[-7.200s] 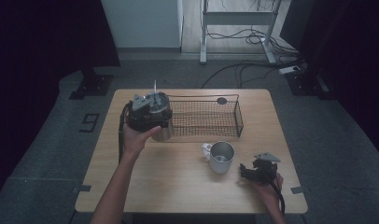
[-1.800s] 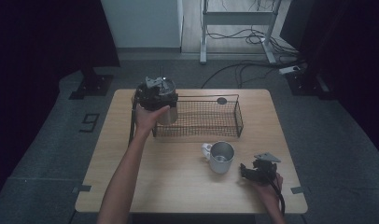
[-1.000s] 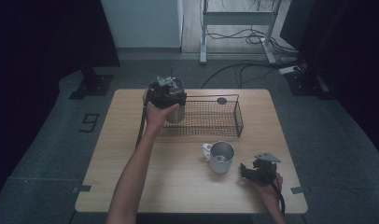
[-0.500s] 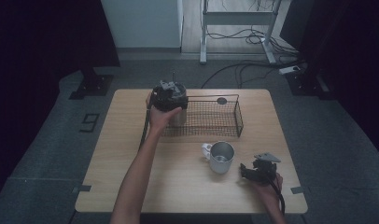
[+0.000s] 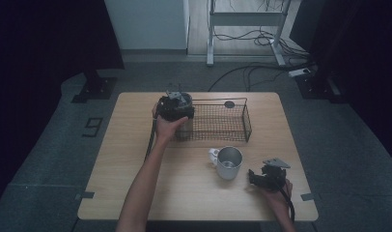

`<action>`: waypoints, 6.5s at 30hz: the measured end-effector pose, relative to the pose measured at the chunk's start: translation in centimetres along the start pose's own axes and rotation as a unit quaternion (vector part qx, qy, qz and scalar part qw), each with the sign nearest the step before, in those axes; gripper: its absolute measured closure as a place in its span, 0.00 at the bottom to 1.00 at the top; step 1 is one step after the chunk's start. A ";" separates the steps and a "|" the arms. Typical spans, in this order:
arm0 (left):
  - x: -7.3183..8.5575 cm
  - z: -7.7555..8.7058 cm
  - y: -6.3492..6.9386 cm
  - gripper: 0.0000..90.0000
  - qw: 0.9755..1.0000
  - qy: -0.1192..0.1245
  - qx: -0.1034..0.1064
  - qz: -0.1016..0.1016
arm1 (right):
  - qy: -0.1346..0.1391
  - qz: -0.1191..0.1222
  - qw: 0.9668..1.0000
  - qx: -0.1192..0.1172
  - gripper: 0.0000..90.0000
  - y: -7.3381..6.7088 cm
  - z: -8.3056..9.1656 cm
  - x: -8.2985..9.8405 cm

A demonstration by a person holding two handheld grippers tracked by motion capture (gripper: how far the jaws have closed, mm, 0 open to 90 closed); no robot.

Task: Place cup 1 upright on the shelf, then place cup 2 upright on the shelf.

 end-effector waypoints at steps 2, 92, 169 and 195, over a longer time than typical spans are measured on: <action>0.3 -0.1 0.0 0.04 1.000 -0.003 -0.001 0.001 | 0.001 0.000 1.000 0.000 0.15 0.0 0.0 0.0; 11.0 19.7 0.1 0.08 0.993 0.070 0.094 0.003 | 0.000 0.001 1.000 0.001 0.15 0.0 -0.1 -0.1; 16.9 19.0 0.5 0.16 0.997 0.001 0.068 0.033 | 0.080 0.020 0.989 -0.122 0.00 -10.6 3.1 -7.9; 17.6 18.6 0.6 0.16 0.997 -0.007 0.061 0.042 | 0.089 0.065 0.990 -0.089 0.06 -11.7 -0.3 -7.8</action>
Point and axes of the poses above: each handheld gripper's, and its own axes: z roughly backward along the jaws, x roughly out of its underside, y roughly to its right, the point moved 10 cm from there along -z, roughly forward along the jaws, and after that the axes turned 11 degrees about y, right-handed, at the moved point
